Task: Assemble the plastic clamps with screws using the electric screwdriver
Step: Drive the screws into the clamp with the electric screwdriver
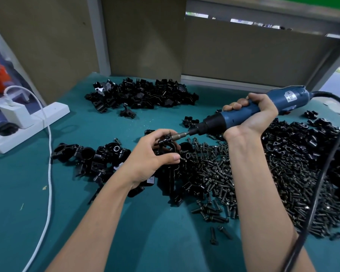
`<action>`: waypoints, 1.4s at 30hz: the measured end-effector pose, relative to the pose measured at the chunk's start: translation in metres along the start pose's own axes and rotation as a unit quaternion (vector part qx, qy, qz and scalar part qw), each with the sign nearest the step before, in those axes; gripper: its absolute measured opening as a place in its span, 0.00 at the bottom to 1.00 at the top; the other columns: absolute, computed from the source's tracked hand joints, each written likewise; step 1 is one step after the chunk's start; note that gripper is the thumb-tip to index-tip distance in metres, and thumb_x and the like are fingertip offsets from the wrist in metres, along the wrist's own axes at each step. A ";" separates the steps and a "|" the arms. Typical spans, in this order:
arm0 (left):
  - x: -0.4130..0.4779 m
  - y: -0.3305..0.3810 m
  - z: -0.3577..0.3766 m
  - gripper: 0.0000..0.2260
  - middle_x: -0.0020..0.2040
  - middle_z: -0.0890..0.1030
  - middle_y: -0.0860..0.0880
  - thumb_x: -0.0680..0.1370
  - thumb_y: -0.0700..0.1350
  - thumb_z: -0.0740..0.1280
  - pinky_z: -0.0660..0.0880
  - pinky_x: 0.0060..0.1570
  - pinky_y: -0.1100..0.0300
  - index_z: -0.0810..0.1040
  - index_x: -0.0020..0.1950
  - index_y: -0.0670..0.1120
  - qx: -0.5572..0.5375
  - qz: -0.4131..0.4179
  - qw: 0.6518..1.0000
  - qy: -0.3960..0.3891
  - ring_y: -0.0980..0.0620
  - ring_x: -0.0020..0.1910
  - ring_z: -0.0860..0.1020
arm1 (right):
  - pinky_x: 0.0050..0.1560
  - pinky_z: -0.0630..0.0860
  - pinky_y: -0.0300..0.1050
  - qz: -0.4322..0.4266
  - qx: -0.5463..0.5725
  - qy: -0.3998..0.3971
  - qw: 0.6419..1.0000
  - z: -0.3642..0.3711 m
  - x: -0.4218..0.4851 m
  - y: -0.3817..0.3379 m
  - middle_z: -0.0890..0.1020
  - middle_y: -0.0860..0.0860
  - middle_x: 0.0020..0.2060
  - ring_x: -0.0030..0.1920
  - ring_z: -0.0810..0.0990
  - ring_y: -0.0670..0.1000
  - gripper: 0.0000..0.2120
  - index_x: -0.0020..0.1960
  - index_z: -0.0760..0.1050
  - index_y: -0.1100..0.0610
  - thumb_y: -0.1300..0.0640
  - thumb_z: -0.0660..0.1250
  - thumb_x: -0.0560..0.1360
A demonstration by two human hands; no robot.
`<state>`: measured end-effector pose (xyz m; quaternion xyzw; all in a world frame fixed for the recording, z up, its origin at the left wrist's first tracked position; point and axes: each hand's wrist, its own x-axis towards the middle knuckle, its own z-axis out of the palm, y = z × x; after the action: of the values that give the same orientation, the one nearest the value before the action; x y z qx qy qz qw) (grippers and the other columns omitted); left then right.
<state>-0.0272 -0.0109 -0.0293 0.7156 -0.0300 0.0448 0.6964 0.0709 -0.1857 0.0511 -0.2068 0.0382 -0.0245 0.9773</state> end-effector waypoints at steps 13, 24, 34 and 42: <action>-0.001 0.002 0.000 0.20 0.51 0.83 0.42 0.72 0.28 0.72 0.81 0.48 0.58 0.79 0.59 0.46 -0.055 -0.026 0.998 -0.012 0.46 0.48 0.85 | 0.25 0.66 0.39 -0.003 -0.005 -0.015 1.000 0.002 -0.003 0.002 0.68 0.48 0.23 0.21 0.66 0.48 0.17 0.23 0.68 0.56 0.62 0.61 0.71; -0.005 0.005 0.002 0.20 0.55 0.80 0.40 0.72 0.27 0.71 0.81 0.47 0.61 0.78 0.59 0.47 -0.065 -0.034 0.997 -0.015 0.44 0.46 0.85 | 0.26 0.66 0.38 -0.002 -0.015 -0.027 1.000 0.006 -0.007 0.004 0.68 0.48 0.23 0.21 0.66 0.48 0.17 0.24 0.67 0.55 0.62 0.60 0.71; -0.005 0.006 0.003 0.20 0.56 0.80 0.38 0.73 0.27 0.70 0.81 0.46 0.62 0.77 0.59 0.45 -0.062 -0.028 0.998 -0.016 0.46 0.46 0.85 | 0.26 0.65 0.37 -0.001 -0.010 -0.024 1.000 0.007 -0.009 0.005 0.68 0.48 0.23 0.21 0.66 0.48 0.15 0.26 0.66 0.55 0.62 0.60 0.71; -0.004 0.007 0.003 0.20 0.58 0.79 0.38 0.73 0.28 0.71 0.81 0.48 0.61 0.76 0.59 0.47 -0.053 -0.024 0.998 -0.014 0.44 0.49 0.84 | 0.25 0.66 0.38 0.004 -0.010 -0.023 1.000 0.008 -0.011 0.004 0.68 0.48 0.23 0.21 0.66 0.48 0.17 0.23 0.67 0.55 0.62 0.60 0.71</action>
<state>-0.0320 -0.0145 -0.0232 0.6784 -0.0245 0.0161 0.7341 0.0609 -0.1782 0.0573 -0.2171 0.0166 -0.0154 0.9759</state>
